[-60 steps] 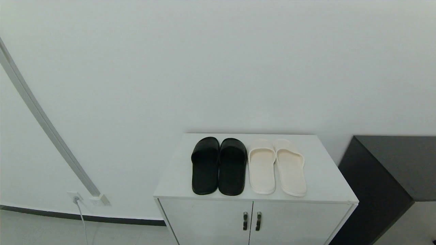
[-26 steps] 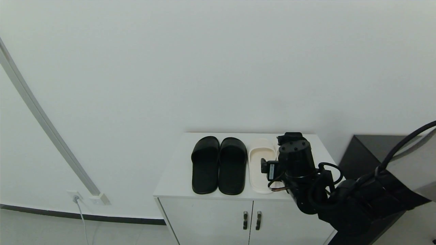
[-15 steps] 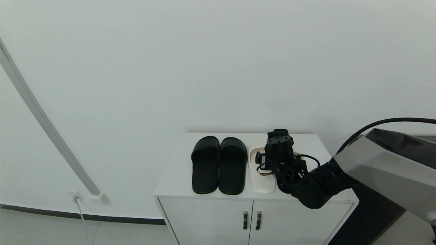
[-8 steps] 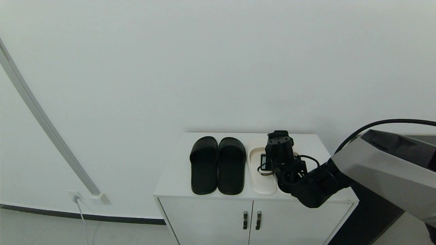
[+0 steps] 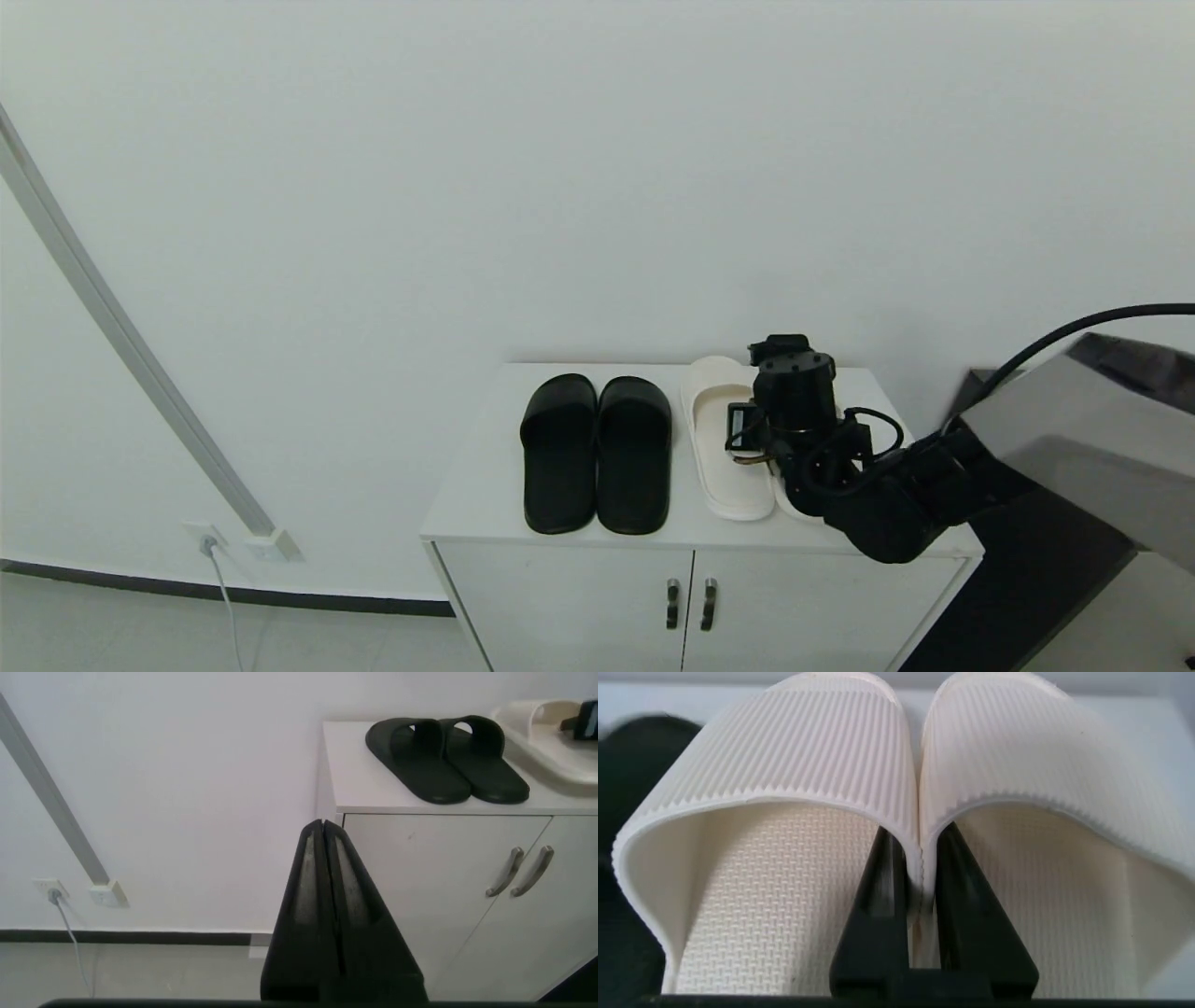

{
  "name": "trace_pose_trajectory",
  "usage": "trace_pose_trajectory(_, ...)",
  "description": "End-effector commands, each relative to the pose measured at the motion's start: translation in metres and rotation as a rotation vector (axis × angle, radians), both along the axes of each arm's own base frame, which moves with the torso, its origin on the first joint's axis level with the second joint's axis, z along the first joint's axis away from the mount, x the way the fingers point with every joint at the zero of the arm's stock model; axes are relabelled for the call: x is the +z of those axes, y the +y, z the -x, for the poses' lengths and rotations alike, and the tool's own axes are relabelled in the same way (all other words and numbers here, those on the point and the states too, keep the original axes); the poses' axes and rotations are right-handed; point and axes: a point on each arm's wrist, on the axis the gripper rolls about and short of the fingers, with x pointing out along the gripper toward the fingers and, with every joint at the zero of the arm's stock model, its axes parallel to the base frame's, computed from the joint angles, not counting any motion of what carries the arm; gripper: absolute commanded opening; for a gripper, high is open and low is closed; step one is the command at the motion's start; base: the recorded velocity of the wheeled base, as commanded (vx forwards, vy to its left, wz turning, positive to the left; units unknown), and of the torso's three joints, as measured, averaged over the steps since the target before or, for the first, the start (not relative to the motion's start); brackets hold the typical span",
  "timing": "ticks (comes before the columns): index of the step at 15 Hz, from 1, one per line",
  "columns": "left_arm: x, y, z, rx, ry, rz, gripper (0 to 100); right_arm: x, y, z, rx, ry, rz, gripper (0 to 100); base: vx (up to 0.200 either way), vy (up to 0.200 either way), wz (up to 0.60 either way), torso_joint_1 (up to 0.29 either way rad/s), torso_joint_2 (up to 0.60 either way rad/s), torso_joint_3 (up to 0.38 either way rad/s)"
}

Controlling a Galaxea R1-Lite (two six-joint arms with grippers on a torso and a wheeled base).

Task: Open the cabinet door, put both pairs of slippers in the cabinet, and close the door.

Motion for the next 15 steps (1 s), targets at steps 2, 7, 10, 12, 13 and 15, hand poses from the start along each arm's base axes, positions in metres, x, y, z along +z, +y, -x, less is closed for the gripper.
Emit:
trace_pose_trajectory(2, 0.000, 0.000, 0.000, 0.001, 0.001, 0.000, 0, 0.058, -0.031, 0.047, 0.149, -0.053, -0.069, 0, 0.000, 0.000, 0.00, 0.000, 0.00, 0.000)
trace_pose_trajectory(7, 0.000, 0.000, 0.000, 0.001, 0.001, 0.000, 0, 0.086, -0.067, 0.121, 0.530, -0.056, -0.121, 0, 0.000, 0.000, 0.00, 0.000, 0.00, 0.000)
trace_pose_trajectory(10, 0.000, 0.000, 0.000, 0.001, 0.001, 0.000, 0, 0.078, -0.069, 0.142, 0.679, -0.009, -0.133, 0, 0.000, 0.000, 0.00, 0.000, 0.00, 0.000)
trace_pose_trajectory(12, 0.000, 0.000, 0.000, 0.001, 0.001, 0.002, 0, 0.072, -0.069, 0.147, 0.732, 0.019, -0.126, 0, 0.000, 0.000, 0.00, 0.000, 0.00, 0.000)
trace_pose_trajectory(13, 0.000, 0.000, 0.000, 0.001, 0.001, 0.002, 0, 0.070, -0.068, 0.147, 0.734, 0.034, -0.116, 0, 0.000, 0.000, 0.00, 0.000, 0.00, 0.000)
trace_pose_trajectory(15, 0.000, 0.000, 0.000, 0.001, 0.001, 0.002, 0, 0.067, -0.067, 0.146, 0.733, 0.046, -0.112, 0, 0.000, 0.000, 0.00, 0.000, 0.00, 0.000)
